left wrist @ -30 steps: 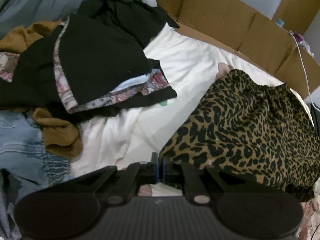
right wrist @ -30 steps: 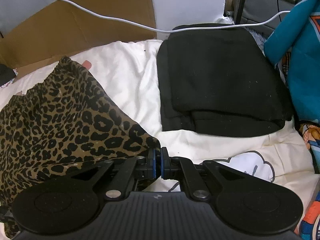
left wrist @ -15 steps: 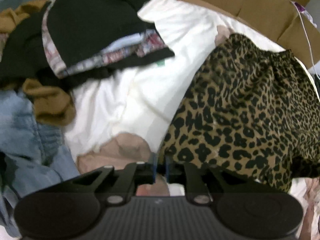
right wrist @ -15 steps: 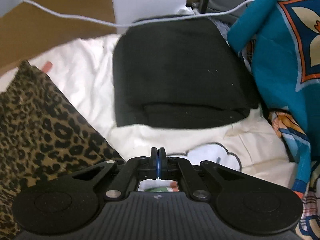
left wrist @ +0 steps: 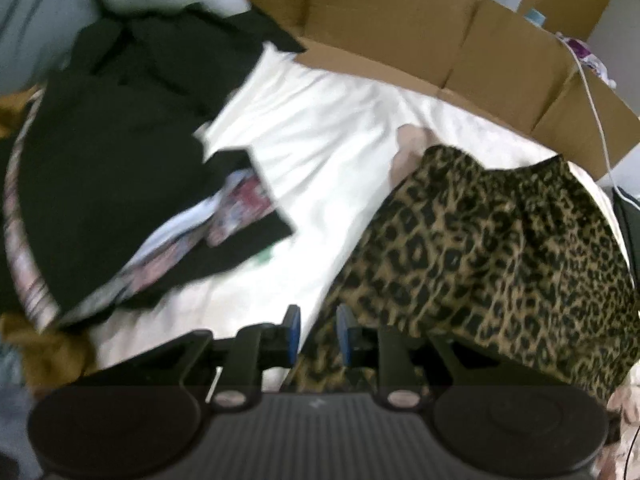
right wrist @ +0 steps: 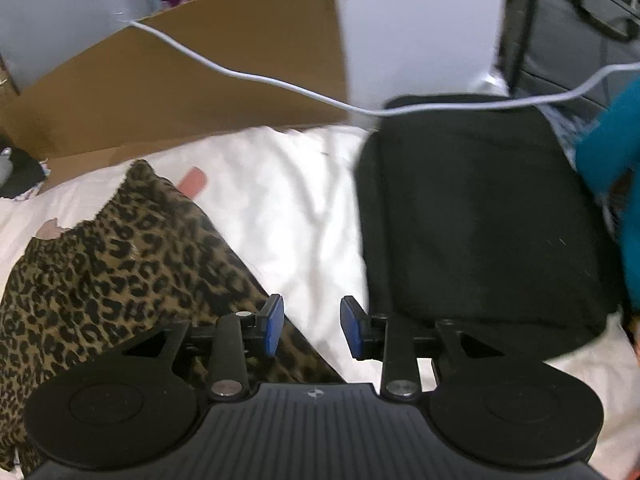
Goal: Fold clothes
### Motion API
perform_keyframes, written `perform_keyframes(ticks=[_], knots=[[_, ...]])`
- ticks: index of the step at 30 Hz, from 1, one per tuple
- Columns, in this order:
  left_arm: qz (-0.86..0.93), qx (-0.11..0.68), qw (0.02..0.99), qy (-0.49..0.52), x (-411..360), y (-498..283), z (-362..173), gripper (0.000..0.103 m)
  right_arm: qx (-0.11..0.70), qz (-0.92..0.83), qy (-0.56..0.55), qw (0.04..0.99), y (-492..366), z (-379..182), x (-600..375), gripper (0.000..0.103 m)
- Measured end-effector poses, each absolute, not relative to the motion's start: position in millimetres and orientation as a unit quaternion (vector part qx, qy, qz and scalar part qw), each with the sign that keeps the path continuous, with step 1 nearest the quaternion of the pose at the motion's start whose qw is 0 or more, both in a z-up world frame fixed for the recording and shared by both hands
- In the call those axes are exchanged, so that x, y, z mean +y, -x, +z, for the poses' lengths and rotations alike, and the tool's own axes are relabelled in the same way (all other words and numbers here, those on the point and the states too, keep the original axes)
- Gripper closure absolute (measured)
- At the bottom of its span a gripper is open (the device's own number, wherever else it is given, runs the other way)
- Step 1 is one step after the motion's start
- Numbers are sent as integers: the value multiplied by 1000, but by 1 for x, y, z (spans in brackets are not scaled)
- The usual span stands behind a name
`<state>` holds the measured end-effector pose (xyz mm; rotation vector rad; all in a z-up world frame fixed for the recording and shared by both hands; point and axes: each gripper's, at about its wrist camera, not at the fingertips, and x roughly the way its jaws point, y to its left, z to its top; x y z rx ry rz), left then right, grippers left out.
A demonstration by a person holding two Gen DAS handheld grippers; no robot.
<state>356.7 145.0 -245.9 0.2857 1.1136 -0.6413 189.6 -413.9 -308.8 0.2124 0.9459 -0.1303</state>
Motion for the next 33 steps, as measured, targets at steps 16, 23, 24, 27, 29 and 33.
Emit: perform_keyframes(ticks=[16, 23, 24, 27, 29, 33], knots=[[-367, 474, 784, -160, 10, -401, -268, 81, 427, 24, -58, 902, -291, -319, -346, 57], [-367, 493, 776, -143, -14, -415, -289, 81, 422, 33, -36, 905, -314, -328, -321, 57], [-365, 496, 776, -138, -16, -416, -293, 81, 421, 35, -33, 906, -317, -329, -317, 57], [-357, 508, 774, -123, -21, -419, -305, 83, 423, 42, -24, 905, -330, -333, -305, 57], [-352, 515, 773, -113, -24, -421, -314, 83, 424, 46, -17, 904, -339, -336, -297, 57], [-348, 525, 770, -99, -29, -423, -327, 83, 433, 53, 10, 900, -350, -343, -285, 54]])
